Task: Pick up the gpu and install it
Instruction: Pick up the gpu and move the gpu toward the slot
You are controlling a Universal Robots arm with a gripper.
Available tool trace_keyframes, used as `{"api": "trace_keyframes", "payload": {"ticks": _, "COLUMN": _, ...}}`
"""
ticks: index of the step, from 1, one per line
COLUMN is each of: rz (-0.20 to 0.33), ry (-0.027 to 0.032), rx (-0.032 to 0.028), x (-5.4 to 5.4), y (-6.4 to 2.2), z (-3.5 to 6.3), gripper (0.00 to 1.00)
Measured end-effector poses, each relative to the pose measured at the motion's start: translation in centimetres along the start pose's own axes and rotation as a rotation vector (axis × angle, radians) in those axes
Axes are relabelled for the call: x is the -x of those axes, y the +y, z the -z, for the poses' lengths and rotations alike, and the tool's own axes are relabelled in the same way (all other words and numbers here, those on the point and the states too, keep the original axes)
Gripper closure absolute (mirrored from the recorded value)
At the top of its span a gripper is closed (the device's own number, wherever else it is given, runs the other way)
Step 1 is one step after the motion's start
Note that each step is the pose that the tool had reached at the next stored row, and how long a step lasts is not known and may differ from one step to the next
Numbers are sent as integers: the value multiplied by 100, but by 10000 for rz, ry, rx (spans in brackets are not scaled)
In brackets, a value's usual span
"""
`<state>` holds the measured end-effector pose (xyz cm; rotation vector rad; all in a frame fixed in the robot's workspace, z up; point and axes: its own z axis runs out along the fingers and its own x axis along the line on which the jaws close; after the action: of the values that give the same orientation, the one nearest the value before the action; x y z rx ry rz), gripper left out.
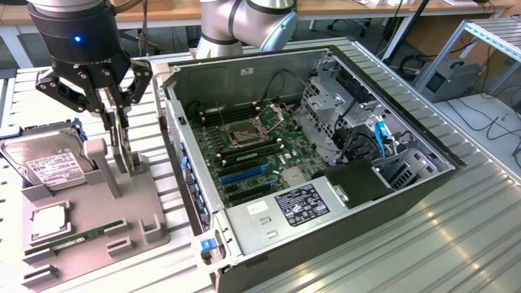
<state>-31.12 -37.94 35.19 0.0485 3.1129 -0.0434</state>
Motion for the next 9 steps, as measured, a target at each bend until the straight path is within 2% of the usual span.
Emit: {"api": "trace_keyframes", "payload": {"ticks": 9, "rz": 0, "ry": 0, "rx": 7, "x": -1, "y": 22, "z": 0, "gripper": 73}}
